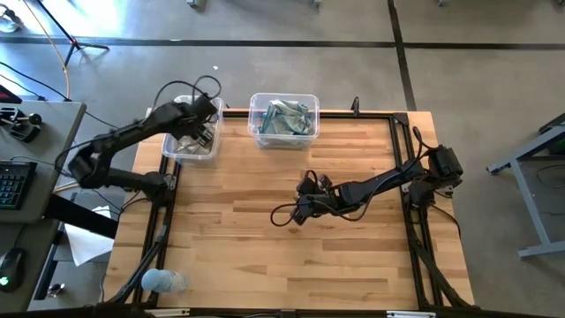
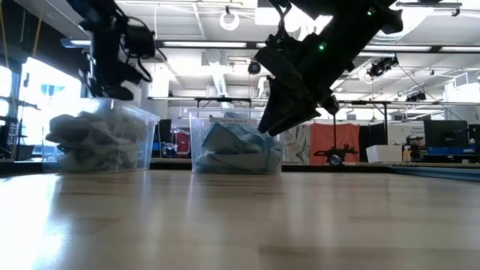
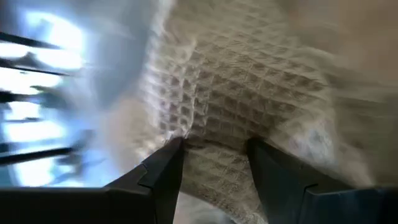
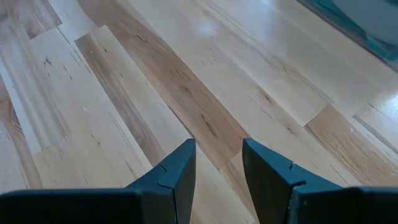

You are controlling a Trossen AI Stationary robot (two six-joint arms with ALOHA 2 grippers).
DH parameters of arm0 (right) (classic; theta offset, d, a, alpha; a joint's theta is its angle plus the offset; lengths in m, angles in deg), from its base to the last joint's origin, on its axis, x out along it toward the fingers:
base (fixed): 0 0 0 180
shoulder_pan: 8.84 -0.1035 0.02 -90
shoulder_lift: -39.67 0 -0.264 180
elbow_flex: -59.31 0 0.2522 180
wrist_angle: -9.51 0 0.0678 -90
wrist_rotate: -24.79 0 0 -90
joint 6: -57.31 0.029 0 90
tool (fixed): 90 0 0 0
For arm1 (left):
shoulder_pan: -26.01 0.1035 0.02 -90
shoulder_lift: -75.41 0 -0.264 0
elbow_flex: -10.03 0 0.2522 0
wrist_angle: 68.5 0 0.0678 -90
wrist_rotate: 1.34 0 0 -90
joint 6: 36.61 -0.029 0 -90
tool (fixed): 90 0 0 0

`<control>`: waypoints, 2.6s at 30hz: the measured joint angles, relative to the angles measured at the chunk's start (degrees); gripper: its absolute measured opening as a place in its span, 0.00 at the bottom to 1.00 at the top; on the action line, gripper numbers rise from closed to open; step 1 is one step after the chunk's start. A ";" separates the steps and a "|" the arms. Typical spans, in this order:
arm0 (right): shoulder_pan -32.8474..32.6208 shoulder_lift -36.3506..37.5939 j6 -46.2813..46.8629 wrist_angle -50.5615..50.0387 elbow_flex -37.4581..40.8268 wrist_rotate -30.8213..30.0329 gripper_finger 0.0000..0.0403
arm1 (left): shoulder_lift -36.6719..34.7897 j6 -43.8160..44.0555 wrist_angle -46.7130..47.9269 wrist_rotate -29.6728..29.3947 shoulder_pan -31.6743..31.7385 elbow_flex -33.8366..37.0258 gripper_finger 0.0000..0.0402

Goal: Sort microfiber towel by color & place in baskets
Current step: Put the brown microfiber cloth into the left transparent bin, then return to Home Position

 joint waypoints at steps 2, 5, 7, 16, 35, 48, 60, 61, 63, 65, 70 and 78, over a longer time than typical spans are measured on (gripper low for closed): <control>-0.01 0.00 0.00 -0.02 0.00 0.00 0.31 | 2.45 0.77 0.46 6.22 0.42 0.00 0.42; -0.01 0.00 0.00 0.00 0.00 0.01 0.31 | 5.08 0.83 0.27 12.92 1.14 -0.04 0.42; -0.01 0.00 0.00 -0.02 0.00 0.00 0.31 | 6.11 0.76 0.27 14.11 1.81 -0.04 0.42; -0.01 0.00 -0.02 -0.02 0.00 0.00 0.31 | 3.65 1.24 0.45 8.43 3.27 0.06 0.42; -0.01 0.00 -0.02 -0.02 0.00 0.00 0.31 | -18.75 0.67 1.07 17.36 2.84 0.04 0.42; -0.01 0.00 0.04 0.85 0.00 0.00 0.31 | -38.91 3.15 -27.74 45.17 -17.84 17.03 0.42; -0.01 0.00 1.05 0.87 0.00 0.01 0.31 | -44.15 4.92 -50.12 30.80 -40.61 35.68 0.42; -0.01 0.00 1.05 0.87 0.00 0.01 0.31 | -44.15 4.13 -52.77 30.43 -41.83 36.79 0.42; -0.01 0.00 1.06 0.87 0.00 0.01 0.31 | -44.31 2.44 -56.86 30.19 -43.90 38.76 0.42; -0.01 0.00 1.05 0.87 0.00 0.00 0.31 | -45.26 0.89 -58.56 30.43 -45.45 40.15 0.42; -0.01 0.00 1.07 0.87 0.00 0.01 0.31 | -50.51 -0.34 -58.58 31.34 -47.35 41.58 0.42; -0.01 -0.01 1.60 0.83 0.00 0.00 0.31 | -64.74 0.68 -55.93 34.73 -48.54 45.91 0.42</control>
